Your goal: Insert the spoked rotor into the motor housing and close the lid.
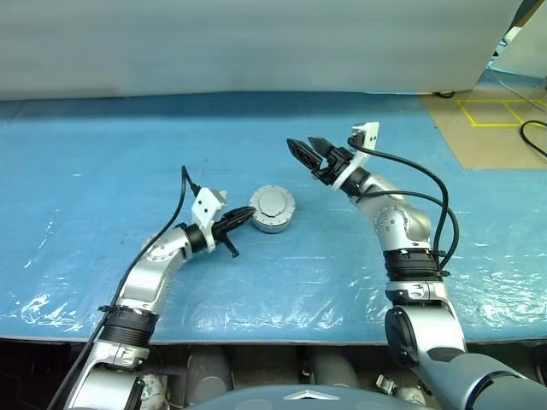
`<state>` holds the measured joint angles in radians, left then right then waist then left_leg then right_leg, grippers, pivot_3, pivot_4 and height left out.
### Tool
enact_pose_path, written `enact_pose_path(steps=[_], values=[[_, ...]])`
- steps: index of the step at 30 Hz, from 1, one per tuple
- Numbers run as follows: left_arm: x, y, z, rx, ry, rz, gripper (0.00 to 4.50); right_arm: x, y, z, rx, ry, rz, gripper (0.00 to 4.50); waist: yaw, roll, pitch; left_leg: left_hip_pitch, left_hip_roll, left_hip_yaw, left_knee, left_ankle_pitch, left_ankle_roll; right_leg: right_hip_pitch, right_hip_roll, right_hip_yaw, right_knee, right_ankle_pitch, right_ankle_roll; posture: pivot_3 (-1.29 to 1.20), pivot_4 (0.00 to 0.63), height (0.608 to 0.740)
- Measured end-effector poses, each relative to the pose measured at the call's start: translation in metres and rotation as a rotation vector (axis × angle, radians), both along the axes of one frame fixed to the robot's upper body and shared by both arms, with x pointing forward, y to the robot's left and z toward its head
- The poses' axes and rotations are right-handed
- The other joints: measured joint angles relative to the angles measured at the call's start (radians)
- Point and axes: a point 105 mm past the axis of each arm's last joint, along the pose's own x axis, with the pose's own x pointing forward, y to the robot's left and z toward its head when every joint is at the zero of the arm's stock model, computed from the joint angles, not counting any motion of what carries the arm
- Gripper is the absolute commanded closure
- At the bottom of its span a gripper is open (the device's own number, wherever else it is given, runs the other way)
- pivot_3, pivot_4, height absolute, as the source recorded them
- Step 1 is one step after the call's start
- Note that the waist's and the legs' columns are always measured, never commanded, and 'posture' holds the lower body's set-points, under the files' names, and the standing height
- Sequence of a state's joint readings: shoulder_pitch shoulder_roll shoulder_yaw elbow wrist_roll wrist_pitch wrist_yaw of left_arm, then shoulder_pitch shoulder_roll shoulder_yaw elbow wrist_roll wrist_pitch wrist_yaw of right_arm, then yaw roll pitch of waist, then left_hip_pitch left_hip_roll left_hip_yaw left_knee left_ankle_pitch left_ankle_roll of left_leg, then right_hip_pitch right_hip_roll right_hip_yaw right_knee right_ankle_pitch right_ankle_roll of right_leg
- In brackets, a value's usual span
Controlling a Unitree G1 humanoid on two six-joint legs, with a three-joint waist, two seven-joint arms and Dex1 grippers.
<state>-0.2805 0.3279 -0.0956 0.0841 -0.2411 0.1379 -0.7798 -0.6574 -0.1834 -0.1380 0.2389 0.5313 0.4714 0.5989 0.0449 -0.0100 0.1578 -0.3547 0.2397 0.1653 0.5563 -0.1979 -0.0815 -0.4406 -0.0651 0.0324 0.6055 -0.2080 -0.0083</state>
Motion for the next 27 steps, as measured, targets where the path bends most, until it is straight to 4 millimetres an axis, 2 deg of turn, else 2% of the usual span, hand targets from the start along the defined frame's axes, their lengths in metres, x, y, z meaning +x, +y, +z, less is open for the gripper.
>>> enact_pose_path(steps=[7,15,19,22,25,27], values=[[0.008,-0.004,0.000,0.072,-0.051,0.033,4.50,0.001,0.003,-0.018,-0.061,0.078,0.002,0.04,0.001,0.000,0.000,0.000,0.000,0.000,0.001,0.000,0.000,0.000,0.000,0.000,0.000,0.000,0.000,0.00,0.150,0.740],[0.011,-0.009,-0.002,0.084,-0.086,0.060,4.50,-0.009,0.006,-0.045,-0.131,0.182,0.037,0.04,0.003,0.000,0.000,0.000,0.000,0.000,0.002,0.000,0.000,0.001,0.000,0.000,0.001,0.000,0.000,0.00,0.150,0.740],[0.007,-0.011,-0.004,0.070,-0.077,0.050,4.50,-0.010,0.005,-0.041,-0.219,0.101,0.029,0.04,0.004,0.000,0.000,0.000,0.000,0.000,0.004,0.000,0.000,0.001,-0.002,0.000,0.001,0.000,0.000,0.00,0.150,0.740],[-0.005,-0.010,-0.008,0.009,-0.035,0.026,4.50,-0.013,0.010,-0.030,-0.272,-0.028,0.033,0.04,0.000,0.000,0.000,0.000,0.000,0.000,0.004,0.000,0.000,0.001,-0.001,0.000,0.001,0.000,0.000,0.00,0.150,0.740],[-0.021,0.000,-0.008,-0.038,0.006,-0.002,4.50,-0.017,0.019,-0.025,-0.306,-0.110,0.066,0.04,-0.004,0.000,0.000,-0.001,0.001,0.000,0.004,0.000,0.000,0.000,0.000,0.000,0.001,0.000,0.000,0.00,0.150,0.740],[-0.025,0.012,-0.004,-0.065,0.016,0.010,4.50,-0.021,0.026,-0.025,-0.331,-0.146,0.098,0.04,-0.002,0.000,0.000,-0.001,0.001,0.000,0.004,0.000,0.000,0.000,0.000,0.000,0.001,0.000,0.000,0.00,0.150,0.740]])
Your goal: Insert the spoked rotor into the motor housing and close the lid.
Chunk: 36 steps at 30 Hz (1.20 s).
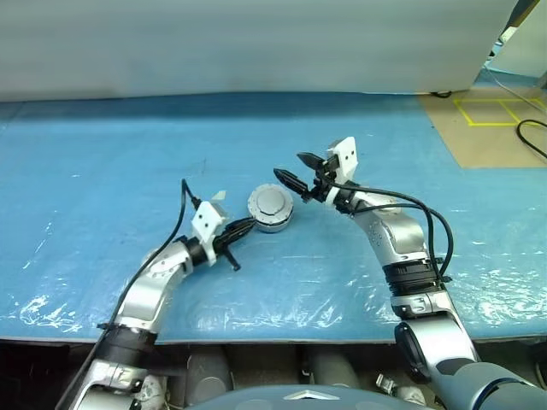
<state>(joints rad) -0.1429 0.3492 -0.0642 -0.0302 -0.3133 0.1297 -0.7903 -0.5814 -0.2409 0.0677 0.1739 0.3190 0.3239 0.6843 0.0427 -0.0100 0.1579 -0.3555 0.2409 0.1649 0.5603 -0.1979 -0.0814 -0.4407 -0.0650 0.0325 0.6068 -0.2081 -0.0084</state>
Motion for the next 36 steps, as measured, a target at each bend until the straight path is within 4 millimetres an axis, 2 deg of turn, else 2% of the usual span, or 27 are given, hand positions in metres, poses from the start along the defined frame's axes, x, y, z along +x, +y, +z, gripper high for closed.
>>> enact_pose_path(steps=[2,6,10,14,20,25,28,30,31,36], values=[[-0.001,0.009,0.009,-0.029,-0.005,0.019,4.50,-0.005,0.010,-0.001,-0.036,-0.035,0.055,0.04,0.001,0.000,0.000,0.000,-0.001,0.000,0.001,0.000,0.000,0.000,0.000,0.000,0.000,0.000,0.000,0.00,0.150,0.740],[-0.009,0.022,0.014,-0.148,0.067,0.054,4.50,-0.017,0.025,-0.009,-0.115,-0.061,0.162,0.04,0.001,0.000,0.000,-0.001,0.000,0.000,0.001,0.000,0.000,0.000,0.000,0.000,0.000,0.000,0.000,0.00,0.150,0.740],[-0.013,0.031,0.025,-0.302,0.160,0.059,4.50,-0.020,0.026,-0.020,-0.217,-0.077,0.198,0.04,0.001,0.000,0.000,-0.001,-0.001,0.000,0.001,0.000,0.000,0.000,0.000,0.000,0.000,0.000,0.000,0.00,0.150,0.740],[-0.016,0.035,0.031,-0.366,0.195,0.060,4.50,-0.019,0.024,-0.028,-0.261,-0.063,0.196,0.04,0.001,0.000,0.000,-0.001,0.000,0.000,0.001,0.000,0.000,0.000,0.000,0.000,0.000,0.000,0.000,0.00,0.150,0.740],[-0.015,0.039,0.030,-0.360,0.198,0.087,4.50,-0.014,0.017,-0.050,-0.346,0.000,0.172,0.04,0.000,0.000,0.000,-0.001,0.000,0.000,0.001,0.000,0.000,0.000,0.001,0.000,0.000,0.000,0.000,0.00,0.150,0.740],[-0.010,0.040,0.028,-0.200,0.096,0.119,4.50,-0.010,0.021,-0.051,-0.352,0.030,0.171,0.04,-0.001,0.000,0.000,0.001,0.000,0.000,0.001,0.000,0.000,0.001,0.001,0.000,0.000,0.000,0.000,0.00,0.150,0.740],[-0.010,0.033,0.023,-0.150,0.076,0.100,4.50,-0.008,0.024,-0.051,-0.360,0.028,0.168,0.59,-0.001,0.000,0.000,0.001,0.000,0.000,0.001,0.000,0.000,0.001,0.001,0.000,0.000,0.000,0.000,0.00,0.150,0.740],[-0.010,0.031,0.023,-0.132,0.061,0.094,4.50,-0.008,0.026,-0.052,-0.372,0.025,0.170,1.22,-0.001,0.000,0.000,0.001,0.000,0.000,0.002,0.000,0.000,0.001,0.001,0.000,0.001,0.000,0.000,0.00,0.150,0.740],[-0.009,0.031,0.024,-0.124,0.046,0.096,4.50,-0.007,0.026,-0.052,-0.379,0.022,0.170,1.38,-0.001,0.000,0.000,0.001,0.000,0.000,0.002,0.000,0.000,0.001,0.001,0.000,0.001,0.000,0.000,0.00,0.150,0.740],[-0.002,0.032,0.025,-0.052,-0.018,0.114,4.50,-0.006,0.025,-0.053,-0.402,0.009,0.168,1.38,0.000,0.000,0.000,0.004,0.000,0.000,0.003,0.000,0.000,0.004,-0.001,0.000,0.002,0.000,0.000,0.00,0.150,0.740]])
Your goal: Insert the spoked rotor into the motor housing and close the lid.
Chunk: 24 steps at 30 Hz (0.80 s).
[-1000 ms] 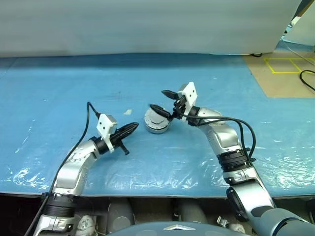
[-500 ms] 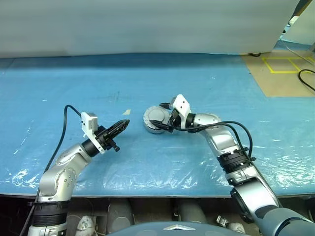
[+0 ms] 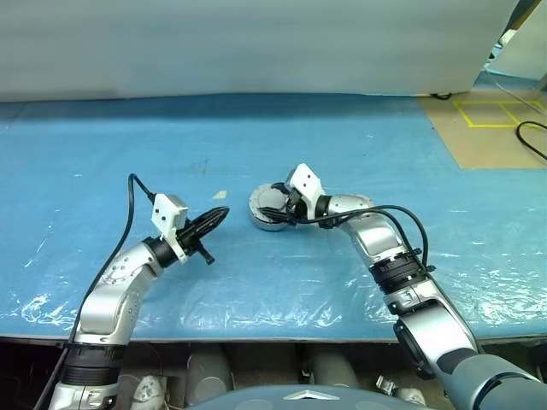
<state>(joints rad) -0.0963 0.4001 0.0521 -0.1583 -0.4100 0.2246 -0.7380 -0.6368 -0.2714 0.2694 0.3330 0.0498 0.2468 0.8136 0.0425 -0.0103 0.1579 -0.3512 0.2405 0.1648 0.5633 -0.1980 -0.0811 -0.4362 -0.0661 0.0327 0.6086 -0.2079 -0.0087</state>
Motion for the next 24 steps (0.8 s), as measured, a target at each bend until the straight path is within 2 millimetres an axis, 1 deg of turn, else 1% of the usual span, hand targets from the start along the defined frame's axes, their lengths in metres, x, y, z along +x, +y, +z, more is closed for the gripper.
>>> enact_pose_path(steps=[5,7,11,24], values=[[0.014,-0.005,0.001,0.042,-0.040,0.016,4.50,-0.002,0.000,0.003,-0.008,-0.002,0.017,1.38,0.001,0.000,0.000,-0.001,0.000,0.000,0.001,0.000,0.000,0.000,0.000,0.000,0.001,0.000,0.000,0.00,0.150,0.740],[0.016,-0.009,0.000,0.046,-0.047,0.010,4.50,-0.003,-0.001,0.004,-0.015,0.006,0.025,1.38,0.001,0.000,0.000,-0.002,0.000,0.000,0.000,0.000,0.000,-0.001,0.000,0.000,0.000,0.000,0.000,0.00,0.150,0.740],[0.016,-0.019,-0.001,0.030,-0.046,-0.013,4.50,-0.005,-0.002,0.006,-0.030,0.019,0.025,1.38,0.002,0.000,0.000,-0.003,0.000,0.000,-0.001,0.000,0.000,-0.002,0.000,-0.001,0.000,0.000,0.000,0.00,0.150,0.740],[0.017,-0.018,-0.005,0.052,-0.044,-0.005,4.50,-0.008,0.000,0.003,-0.134,-0.039,-0.014,1.38,0.004,0.000,0.000,-0.001,0.000,0.000,0.000,0.000,0.000,0.000,0.000,0.000,0.000,0.000,0.000,0.00,0.150,0.740]])
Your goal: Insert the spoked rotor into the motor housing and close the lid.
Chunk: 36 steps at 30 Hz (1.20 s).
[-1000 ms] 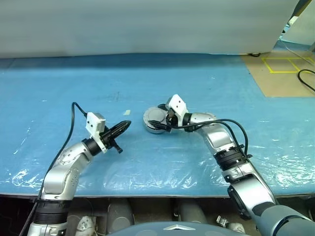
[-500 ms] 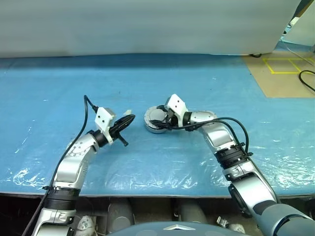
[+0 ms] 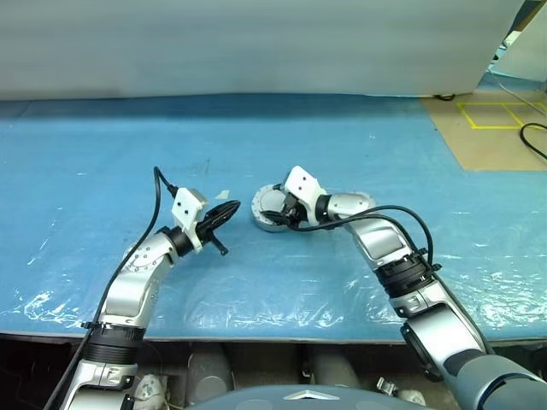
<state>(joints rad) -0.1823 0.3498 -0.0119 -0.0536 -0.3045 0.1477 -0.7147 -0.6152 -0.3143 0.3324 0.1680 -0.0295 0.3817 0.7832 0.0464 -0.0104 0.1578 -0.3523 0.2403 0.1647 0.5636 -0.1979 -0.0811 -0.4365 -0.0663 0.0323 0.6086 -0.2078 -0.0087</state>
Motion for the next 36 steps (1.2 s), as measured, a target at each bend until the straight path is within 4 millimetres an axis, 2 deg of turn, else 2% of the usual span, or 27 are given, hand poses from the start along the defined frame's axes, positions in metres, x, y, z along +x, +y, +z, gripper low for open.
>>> enact_pose_path(steps=[8,15,25,30,36], values=[[0.002,-0.008,-0.001,0.012,-0.012,-0.021,4.50,-0.002,-0.001,-0.003,0.003,0.005,-0.066,1.38,0.003,0.000,0.000,0.003,-0.001,0.000,0.000,0.000,0.000,0.003,-0.001,0.000,0.000,0.000,0.000,0.00,0.150,0.740],[0.007,-0.011,0.002,0.019,-0.026,-0.027,4.50,0.000,-0.002,-0.005,0.072,0.076,-0.136,1.38,0.001,0.000,-0.001,0.003,-0.001,0.000,0.000,0.000,0.000,0.003,-0.001,0.000,0.001,0.000,0.000,0.00,0.150,0.740],[0.008,-0.017,-0.003,0.031,-0.024,-0.047,4.50,-0.001,-0.002,-0.005,0.076,0.041,-0.124,1.38,0.002,0.000,-0.001,0.003,-0.001,0.000,0.000,0.000,0.000,0.003,-0.001,0.000,0.000,0.000,0.000,0.00,0.150,0.740],[0.008,-0.019,-0.002,0.033,-0.032,-0.058,4.50,-0.003,0.000,-0.002,0.180,0.134,-0.147,1.38,0.000,0.000,-0.001,0.001,-0.001,0.000,0.000,0.000,0.000,0.001,-0.001,0.000,0.000,0.000,0.000,0.00,0.150,0.740],[0.009,-0.019,-0.001,0.034,-0.032,-0.059,4.50,-0.004,-0.001,-0.002,0.155,0.133,-0.145,1.38,-0.001,0.000,-0.001,0.001,0.000,0.000,-0.002,0.000,0.000,0.000,0.000,0.000,-0.001,0.000,0.000,0.00,0.150,0.740]])
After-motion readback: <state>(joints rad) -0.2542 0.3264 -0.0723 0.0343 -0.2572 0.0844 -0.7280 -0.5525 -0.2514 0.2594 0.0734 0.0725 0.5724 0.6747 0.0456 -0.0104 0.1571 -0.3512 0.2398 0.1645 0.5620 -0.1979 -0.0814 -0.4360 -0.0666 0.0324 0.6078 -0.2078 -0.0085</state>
